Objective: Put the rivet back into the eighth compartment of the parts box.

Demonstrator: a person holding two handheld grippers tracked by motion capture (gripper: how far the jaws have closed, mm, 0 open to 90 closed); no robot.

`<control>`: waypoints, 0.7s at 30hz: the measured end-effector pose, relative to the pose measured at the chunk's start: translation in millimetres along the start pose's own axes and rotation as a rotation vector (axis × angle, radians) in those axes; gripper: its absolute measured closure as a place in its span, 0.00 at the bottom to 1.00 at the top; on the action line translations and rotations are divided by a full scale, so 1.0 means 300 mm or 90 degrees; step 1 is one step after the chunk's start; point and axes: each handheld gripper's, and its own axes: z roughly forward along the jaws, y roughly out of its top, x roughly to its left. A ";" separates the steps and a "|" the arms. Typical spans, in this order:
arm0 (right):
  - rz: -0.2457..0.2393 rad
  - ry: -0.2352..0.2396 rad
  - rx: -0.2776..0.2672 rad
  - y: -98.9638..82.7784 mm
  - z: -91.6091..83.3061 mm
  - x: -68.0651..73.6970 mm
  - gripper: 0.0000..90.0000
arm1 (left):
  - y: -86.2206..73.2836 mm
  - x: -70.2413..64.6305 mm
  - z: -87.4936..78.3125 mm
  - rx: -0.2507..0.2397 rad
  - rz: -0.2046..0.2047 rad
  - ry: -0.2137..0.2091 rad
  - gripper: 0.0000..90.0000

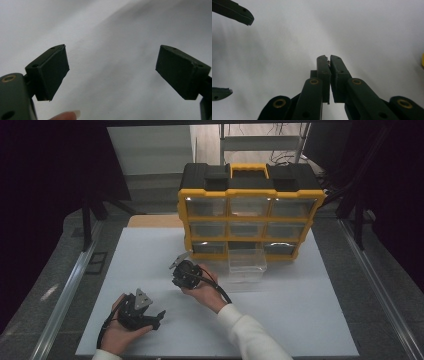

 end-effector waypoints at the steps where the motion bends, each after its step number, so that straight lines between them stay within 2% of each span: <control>1: -0.002 -0.001 0.000 -0.001 -0.004 0.000 0.96 | 0.001 -0.001 0.000 -0.001 0.000 0.000 0.13; 21: -0.003 -0.013 -0.014 -0.010 -0.083 -0.007 0.96 | 0.000 -0.003 0.003 -0.001 0.000 0.001 0.13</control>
